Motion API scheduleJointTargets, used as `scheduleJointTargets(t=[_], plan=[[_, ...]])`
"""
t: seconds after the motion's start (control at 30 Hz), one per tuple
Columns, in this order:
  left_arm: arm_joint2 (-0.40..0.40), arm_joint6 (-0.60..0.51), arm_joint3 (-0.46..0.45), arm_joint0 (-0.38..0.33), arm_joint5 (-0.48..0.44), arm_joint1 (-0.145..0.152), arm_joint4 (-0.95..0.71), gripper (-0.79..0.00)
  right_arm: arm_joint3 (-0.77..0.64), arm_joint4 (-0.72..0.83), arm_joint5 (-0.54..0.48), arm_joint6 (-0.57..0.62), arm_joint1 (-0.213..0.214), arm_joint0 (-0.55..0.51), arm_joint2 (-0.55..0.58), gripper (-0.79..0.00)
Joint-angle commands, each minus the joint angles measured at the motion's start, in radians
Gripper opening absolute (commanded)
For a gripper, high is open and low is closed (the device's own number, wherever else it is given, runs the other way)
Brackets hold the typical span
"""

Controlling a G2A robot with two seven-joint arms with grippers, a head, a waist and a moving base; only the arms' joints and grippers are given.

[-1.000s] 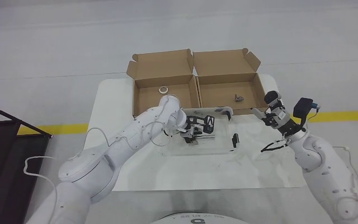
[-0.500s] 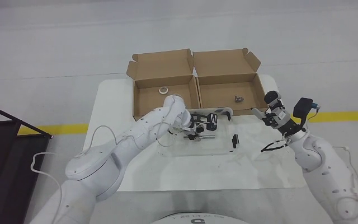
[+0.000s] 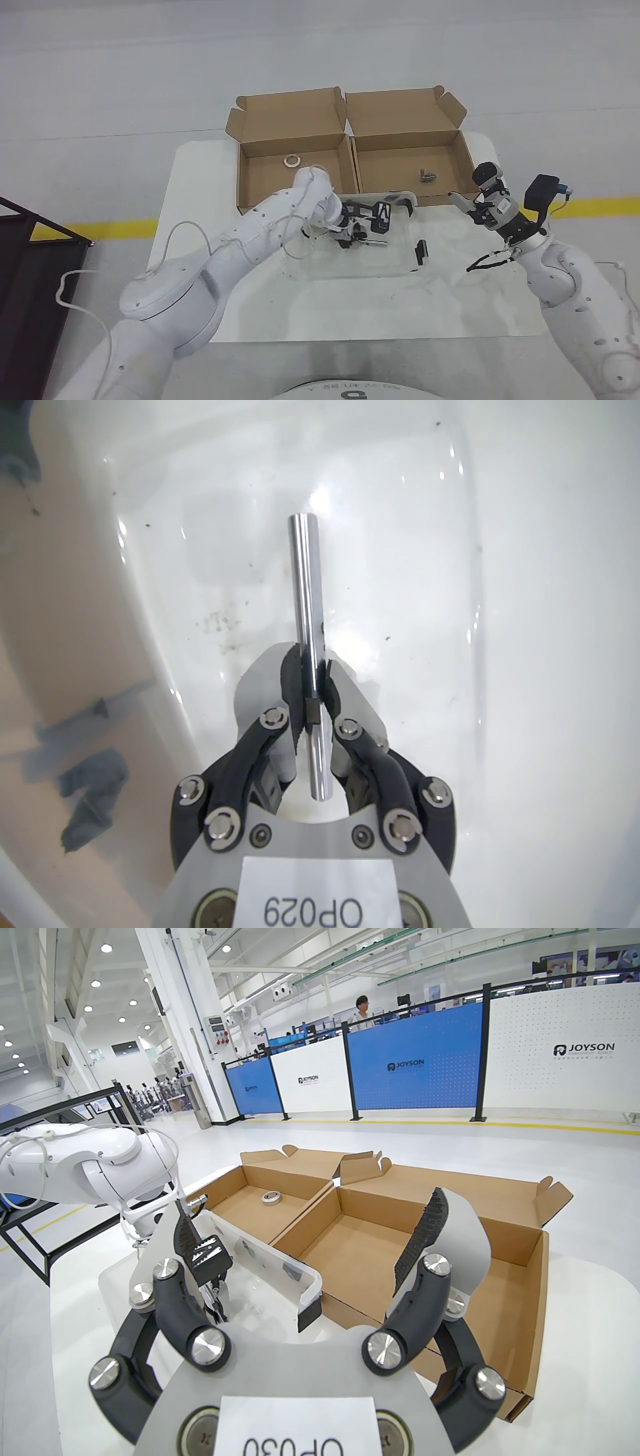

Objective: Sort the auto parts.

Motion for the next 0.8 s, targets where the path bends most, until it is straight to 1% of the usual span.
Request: scheduleJointTargets(t=[0.0,0.1,0.23,0.33,0.5,0.57,0.67,0.77], plan=[[-0.013,0.003,-0.016,-0.005,-0.013,0.009,0.000,-0.785,0.000,0.000,0.000,0.000,0.000,0.000,0.000,0.000],[-0.033,0.002,-0.044,-0.006,-0.020,0.026,0.009,-0.785,0.000,0.000,0.000,0.000,0.000,0.000,0.000,0.000],[-0.073,0.003,-0.102,0.003,-0.021,0.059,0.022,-0.785,0.000,0.000,0.000,0.000,0.000,0.000,0.000,0.000],[-0.128,0.013,-0.153,0.012,-0.029,0.096,0.018,-0.785,0.000,0.000,0.000,0.000,0.000,0.000,0.000,0.000],[-0.265,0.035,-0.206,0.046,-0.037,0.170,-0.021,-0.785,0.000,0.000,0.000,0.000,0.000,0.000,0.000,0.000],[-0.315,0.043,-0.227,0.068,-0.037,0.197,-0.065,-0.785,0.000,0.000,0.000,0.000,0.000,0.000,0.000,0.000],[-0.362,0.040,-0.277,0.103,-0.037,0.237,-0.168,-0.785,0.000,0.000,0.000,0.000,0.000,0.000,0.000,0.000],[-0.384,0.009,-0.310,0.132,-0.037,0.276,-0.356,-0.785,0.000,0.000,0.000,0.000,0.000,0.000,0.000,0.000]])
